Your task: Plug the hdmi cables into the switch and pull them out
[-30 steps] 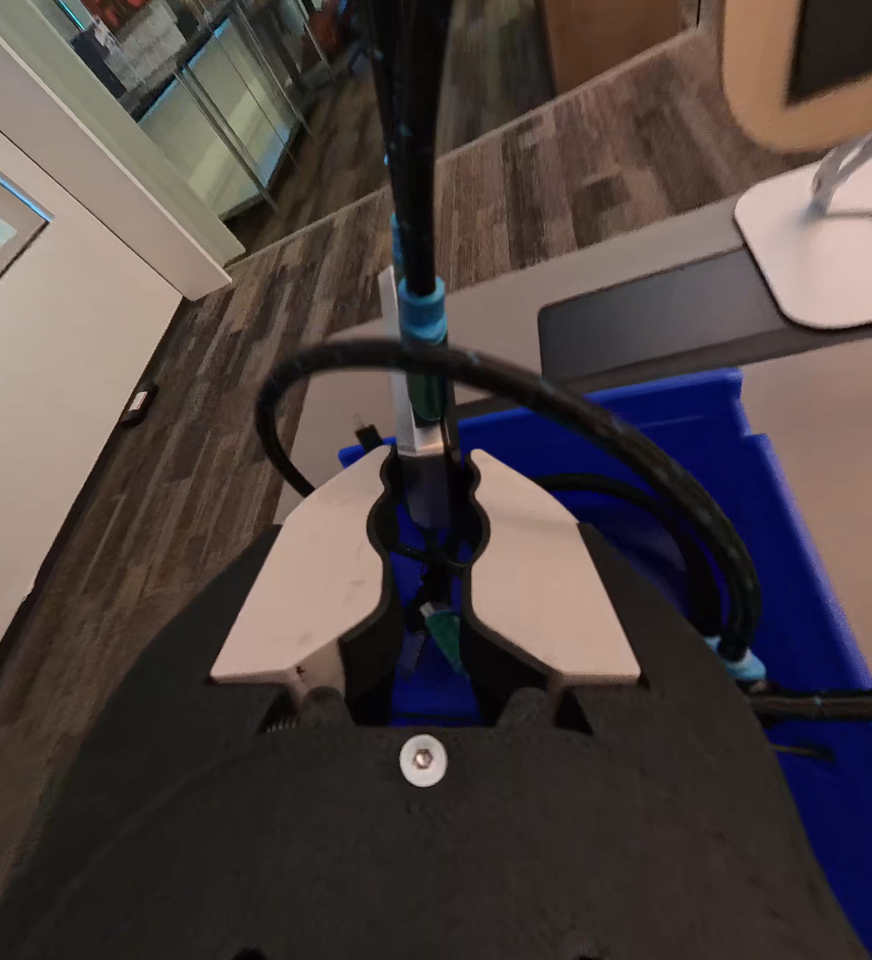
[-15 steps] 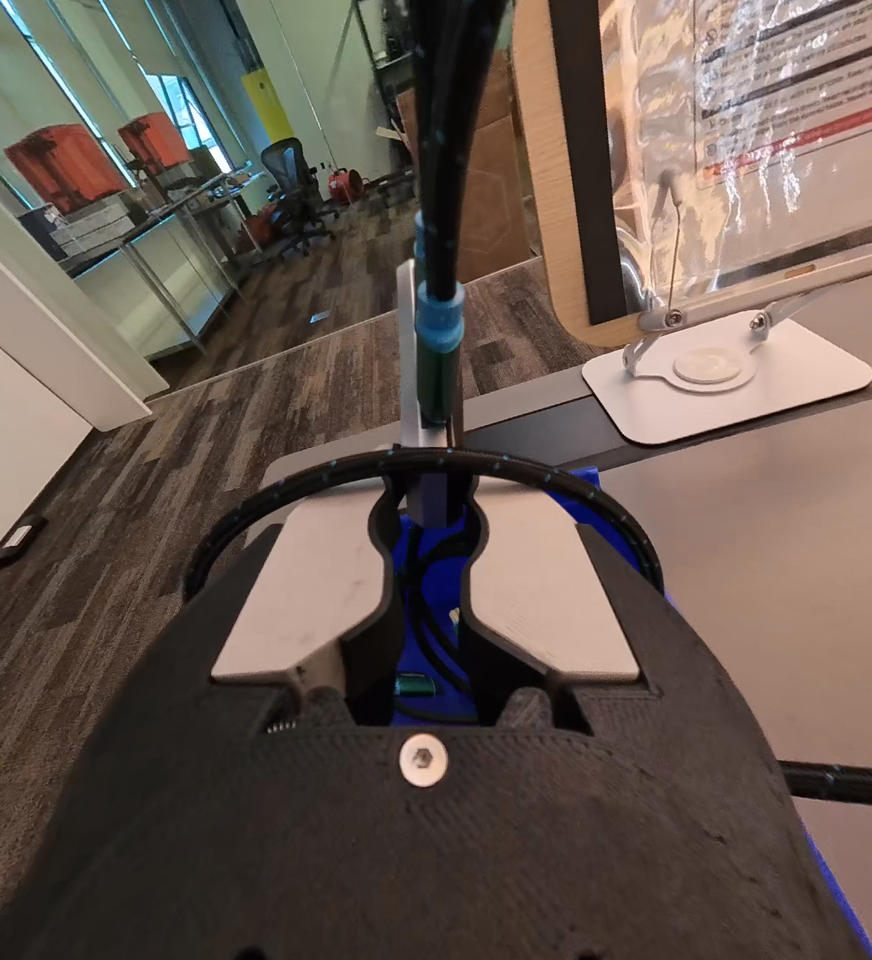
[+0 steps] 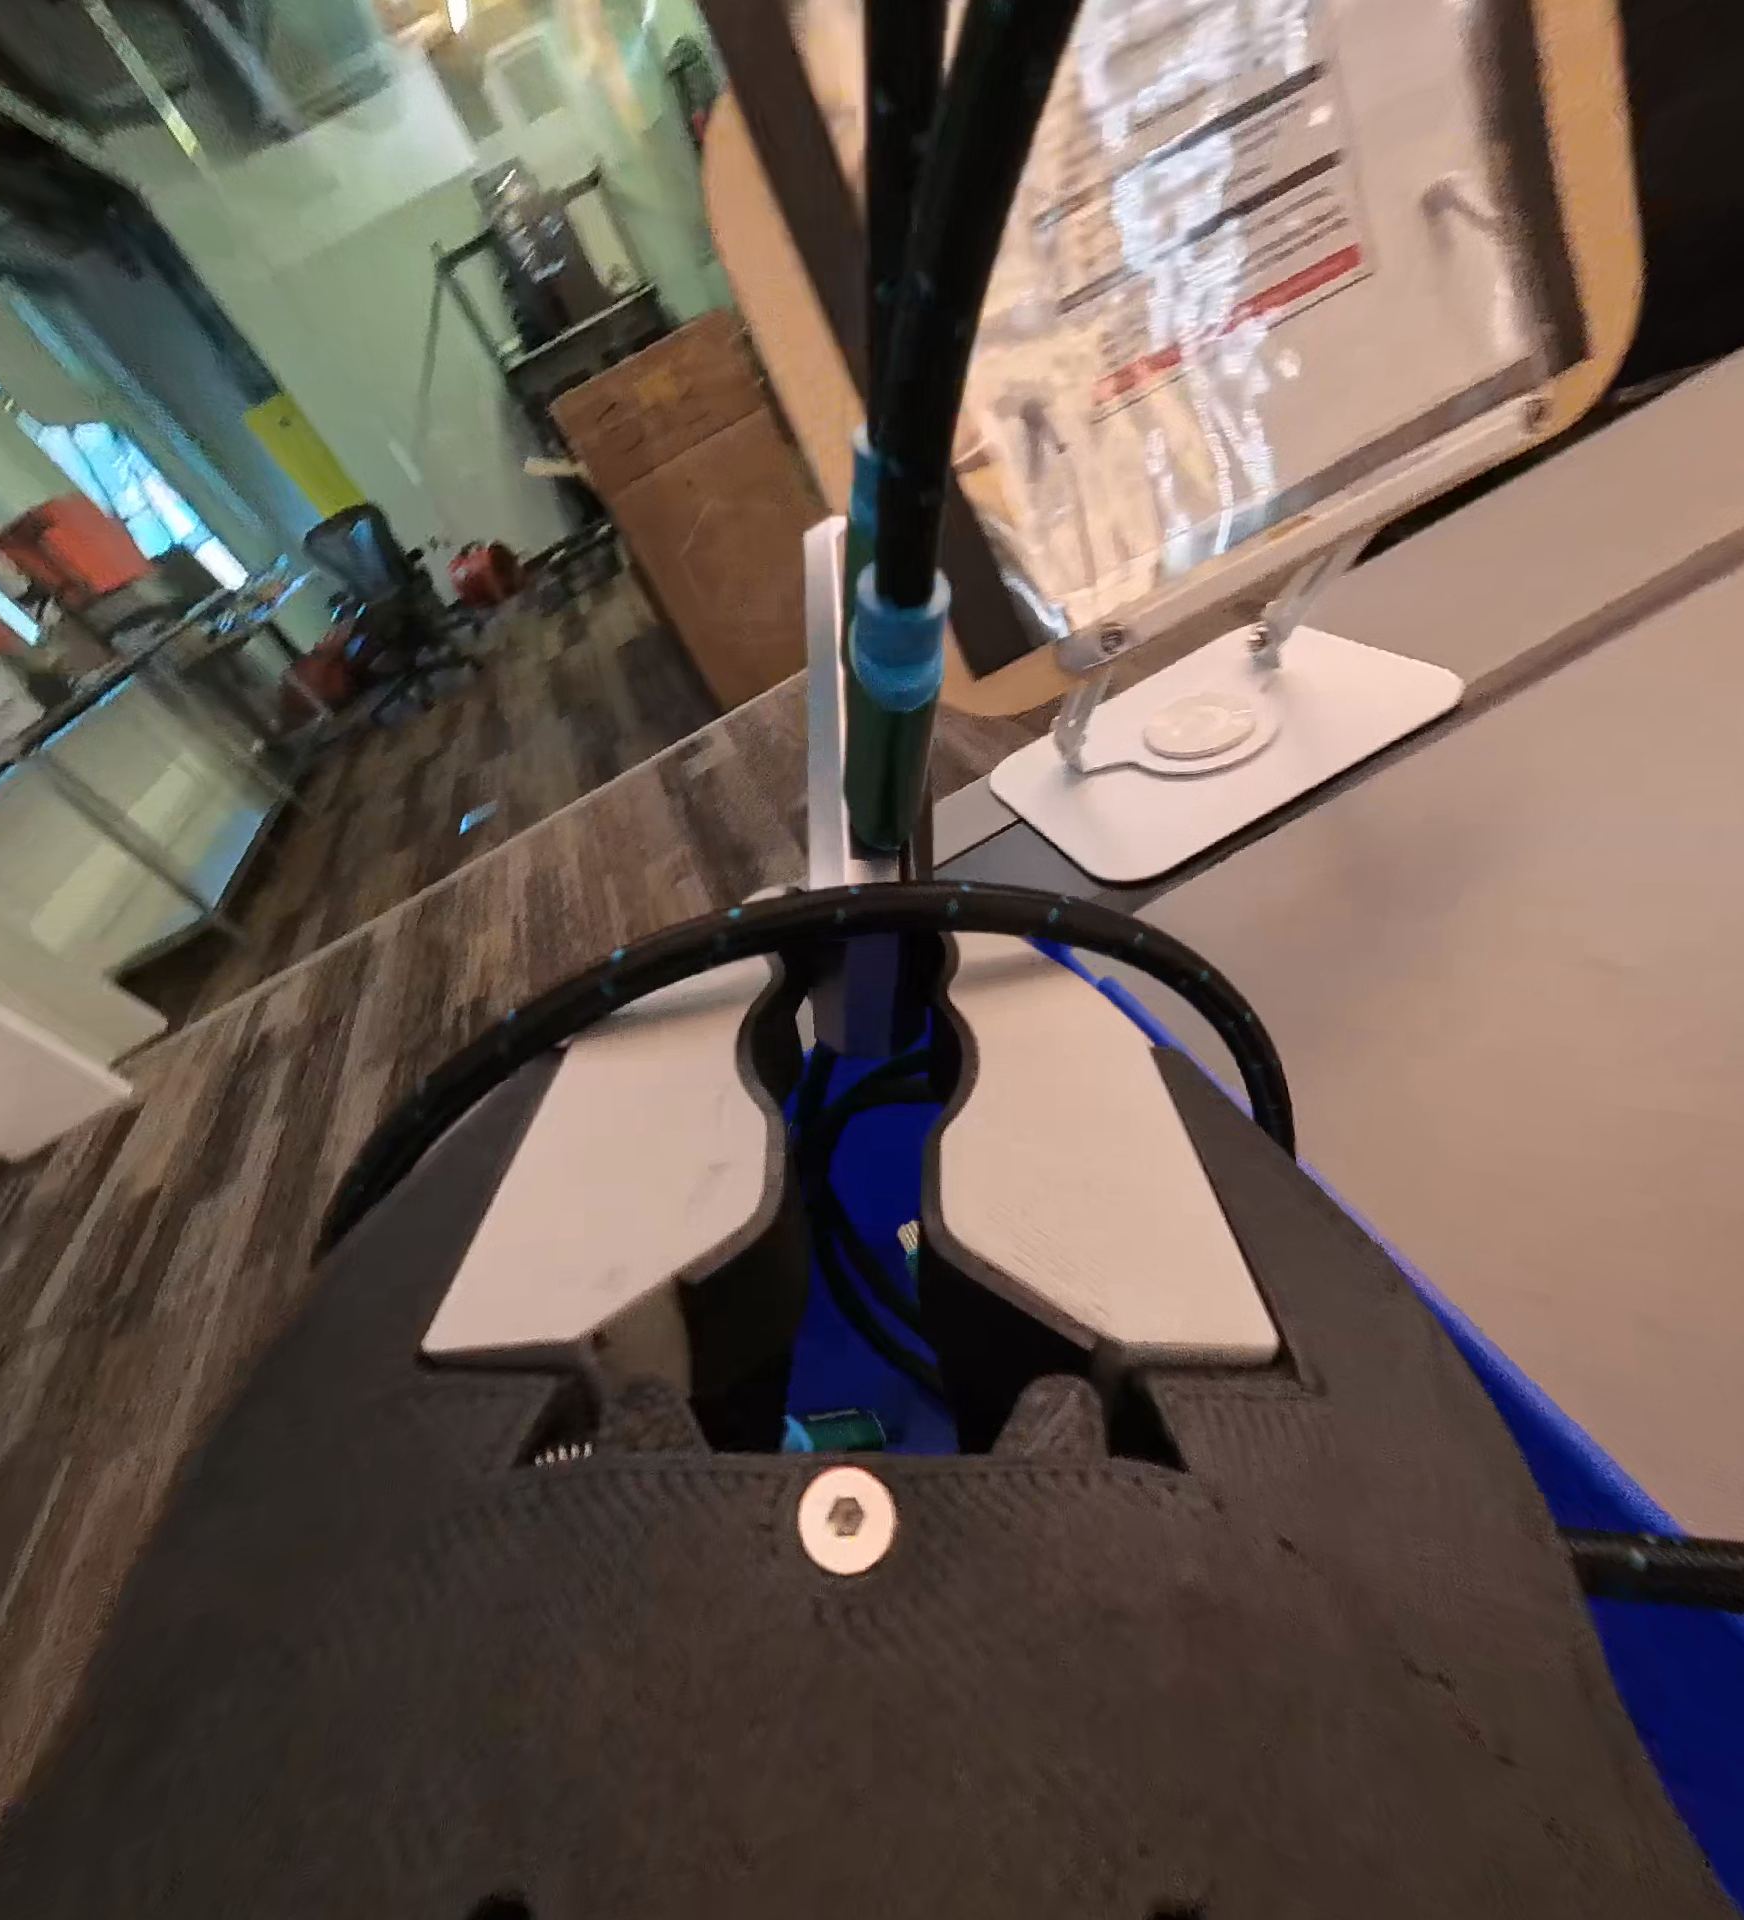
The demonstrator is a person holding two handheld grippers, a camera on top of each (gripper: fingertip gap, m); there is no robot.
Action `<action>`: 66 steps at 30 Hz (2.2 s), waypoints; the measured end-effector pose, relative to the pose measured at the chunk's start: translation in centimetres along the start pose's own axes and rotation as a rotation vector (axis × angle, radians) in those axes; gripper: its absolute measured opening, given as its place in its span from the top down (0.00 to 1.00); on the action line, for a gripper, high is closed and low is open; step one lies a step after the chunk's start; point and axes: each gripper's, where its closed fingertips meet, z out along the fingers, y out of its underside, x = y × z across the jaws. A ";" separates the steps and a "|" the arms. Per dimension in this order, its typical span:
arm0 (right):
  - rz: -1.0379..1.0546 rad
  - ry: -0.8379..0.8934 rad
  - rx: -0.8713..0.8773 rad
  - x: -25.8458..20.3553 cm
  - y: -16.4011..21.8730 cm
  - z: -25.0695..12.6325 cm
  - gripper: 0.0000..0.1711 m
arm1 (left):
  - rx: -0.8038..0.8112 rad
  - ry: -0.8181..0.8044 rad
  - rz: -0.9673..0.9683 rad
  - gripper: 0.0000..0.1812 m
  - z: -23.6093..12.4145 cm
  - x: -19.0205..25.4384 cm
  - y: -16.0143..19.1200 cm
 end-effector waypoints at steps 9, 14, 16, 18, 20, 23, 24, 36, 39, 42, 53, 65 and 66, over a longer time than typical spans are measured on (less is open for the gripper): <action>-0.664 -0.006 -0.062 3.8 -6.4 8.2 0.69 | 0.091 0.176 0.228 0.89 -0.8 3.8 -0.2; -0.791 -0.060 -0.174 5.5 -6.9 12.7 0.67 | 0.098 0.249 0.326 0.89 -0.9 5.6 -0.2; -0.803 -0.069 -0.181 5.7 -6.8 13.8 0.67 | 0.109 0.280 0.345 0.89 -1.0 6.2 -0.4; -0.805 -0.113 -0.206 5.2 -6.3 14.4 0.76 | 0.114 0.307 0.359 0.89 -1.1 6.7 -0.4; -0.829 -0.129 -0.248 5.2 -5.7 14.9 0.79 | 0.075 0.294 0.354 0.89 -0.9 6.5 0.0; -0.871 -0.163 -0.329 5.1 -4.5 15.1 0.86 | -0.019 0.229 0.295 0.77 -0.5 5.3 0.9; -0.901 -0.165 -0.329 5.0 -4.3 15.1 0.86 | -0.048 0.206 0.271 0.71 -0.5 4.6 1.2; -0.924 -0.102 -0.206 6.4 -6.6 12.7 0.86 | -0.379 -0.183 0.036 0.78 -8.9 -7.0 7.5; -0.945 -0.058 -0.212 7.2 -7.4 11.8 0.86 | -0.635 -0.239 -0.105 0.71 -9.3 -8.2 12.4; -0.998 -0.019 -0.224 7.4 -8.3 11.2 0.86 | -0.730 -0.221 -0.238 0.66 -8.4 -8.1 16.2; -1.216 0.093 -0.325 7.8 -11.4 10.6 0.86 | -0.899 0.091 -0.864 0.94 -8.9 -2.9 19.4; -1.379 0.365 -0.540 9.2 -15.3 8.8 0.86 | -0.883 -0.125 -0.926 0.96 -11.7 -6.4 21.2; -1.369 0.380 -0.540 9.1 -15.6 8.6 0.86 | -0.883 -0.129 -0.925 0.96 -11.7 -6.4 21.2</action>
